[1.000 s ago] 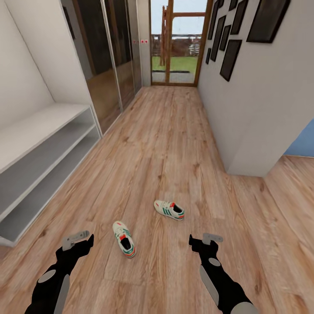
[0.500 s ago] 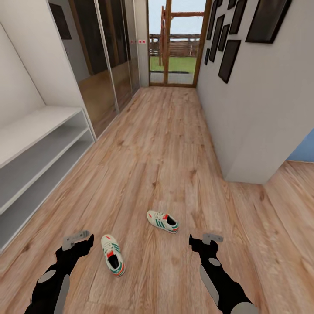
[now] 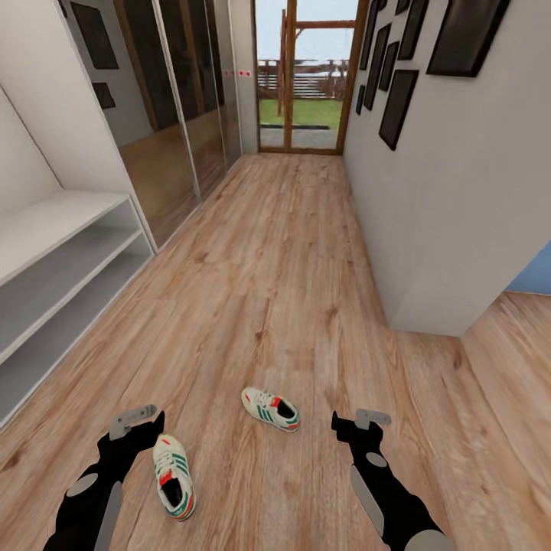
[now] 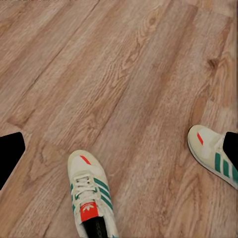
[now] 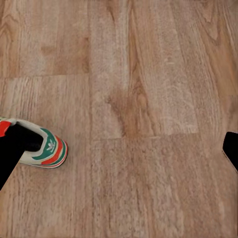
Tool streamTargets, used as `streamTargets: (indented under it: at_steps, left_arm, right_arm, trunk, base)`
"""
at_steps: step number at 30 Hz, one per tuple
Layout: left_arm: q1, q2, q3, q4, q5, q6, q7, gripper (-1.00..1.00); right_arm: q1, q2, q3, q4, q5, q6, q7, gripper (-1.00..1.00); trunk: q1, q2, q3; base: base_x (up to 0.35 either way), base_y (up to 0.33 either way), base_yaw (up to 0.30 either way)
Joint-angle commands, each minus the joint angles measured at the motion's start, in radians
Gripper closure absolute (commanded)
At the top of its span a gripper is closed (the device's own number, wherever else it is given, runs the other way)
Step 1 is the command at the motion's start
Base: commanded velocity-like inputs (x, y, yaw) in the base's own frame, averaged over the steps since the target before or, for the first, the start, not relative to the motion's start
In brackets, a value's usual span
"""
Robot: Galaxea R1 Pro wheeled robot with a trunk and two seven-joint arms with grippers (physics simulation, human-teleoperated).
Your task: Pick up the two gym shoes and the two sandals from the corridor floor and place them onto the hallstand (shoe rack) in the corridor, making sure they are on the rack and not on the floor. Arrange them so the two gym shoes are next to each other and the two sandals are next to each other.
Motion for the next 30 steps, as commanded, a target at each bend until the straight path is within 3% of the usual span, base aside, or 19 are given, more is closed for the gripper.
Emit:
streamTargets:
  at_steps: [1,30]
  left_arm:
    - [0.000,0.000,0.000,0.000,0.000,0.000,0.000,-1.00]
    - [0.000,0.000,0.000,0.000,-0.002,0.000,0.001,-1.00]
  right_arm:
    - [0.000,0.000,0.000,0.000,0.000,0.000,0.000,-1.00]
    - [0.000,0.000,0.000,-0.002,0.000,0.000,0.000,-1.00]
  trunk:
    - [0.000,0.000,0.000]
    - [0.000,0.000,-0.026]
  base:
    - [0.183,-0.149,0.080]
    - [0.016,-0.013,0.210]
